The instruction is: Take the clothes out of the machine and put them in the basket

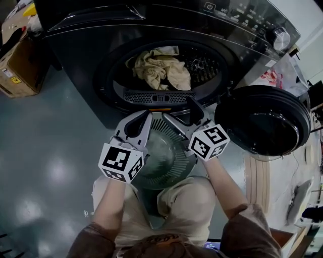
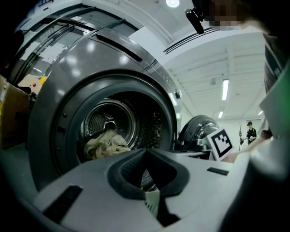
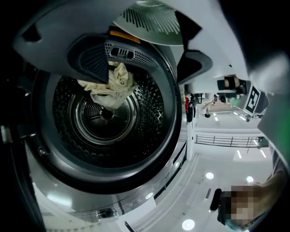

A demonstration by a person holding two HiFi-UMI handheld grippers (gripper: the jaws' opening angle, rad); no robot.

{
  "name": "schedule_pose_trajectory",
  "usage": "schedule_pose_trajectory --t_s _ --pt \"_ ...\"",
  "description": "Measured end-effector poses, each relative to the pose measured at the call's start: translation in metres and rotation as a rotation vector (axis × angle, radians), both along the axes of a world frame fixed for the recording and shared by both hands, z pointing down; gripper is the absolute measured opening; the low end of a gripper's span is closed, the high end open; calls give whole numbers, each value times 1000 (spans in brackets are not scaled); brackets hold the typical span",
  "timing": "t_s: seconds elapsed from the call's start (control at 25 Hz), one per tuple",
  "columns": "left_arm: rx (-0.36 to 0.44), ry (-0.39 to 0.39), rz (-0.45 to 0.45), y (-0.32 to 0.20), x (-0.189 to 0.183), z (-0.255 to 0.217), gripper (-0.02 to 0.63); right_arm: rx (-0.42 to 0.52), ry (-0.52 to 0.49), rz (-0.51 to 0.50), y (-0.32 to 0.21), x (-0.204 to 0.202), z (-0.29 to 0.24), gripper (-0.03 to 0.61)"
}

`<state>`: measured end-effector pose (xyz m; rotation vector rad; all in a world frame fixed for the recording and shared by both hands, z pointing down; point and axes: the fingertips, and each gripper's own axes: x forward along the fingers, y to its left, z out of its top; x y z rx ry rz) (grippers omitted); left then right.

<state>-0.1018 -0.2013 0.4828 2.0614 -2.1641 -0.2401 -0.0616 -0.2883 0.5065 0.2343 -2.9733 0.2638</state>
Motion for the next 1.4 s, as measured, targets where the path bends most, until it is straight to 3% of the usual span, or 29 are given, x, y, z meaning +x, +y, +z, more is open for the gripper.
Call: schedule_pose_trajectory --t_s 0.24,0.6,0.96,1.08,1.24,1.4 --pt "5 -16 -25 10 -5 -3 6 20 36 -21 -29 -45 13 480" --pt "-5 -22 -94 27 -26 -2 6 191 181 -61 -85 -125 36 546" --pt "-59 -28 -93 28 -23 14 6 278 326 -50 -117 -178 80 548" --pt "-69 -20 -97 28 -25 18 6 244 323 -44 -126 -189 78 538" --pt "-76 -3 -94 28 -25 22 6 286 343 -41 -131 -198 75 502" --pt "-77 11 -83 27 -22 24 6 269 371 -33 -135 -198 80 415"
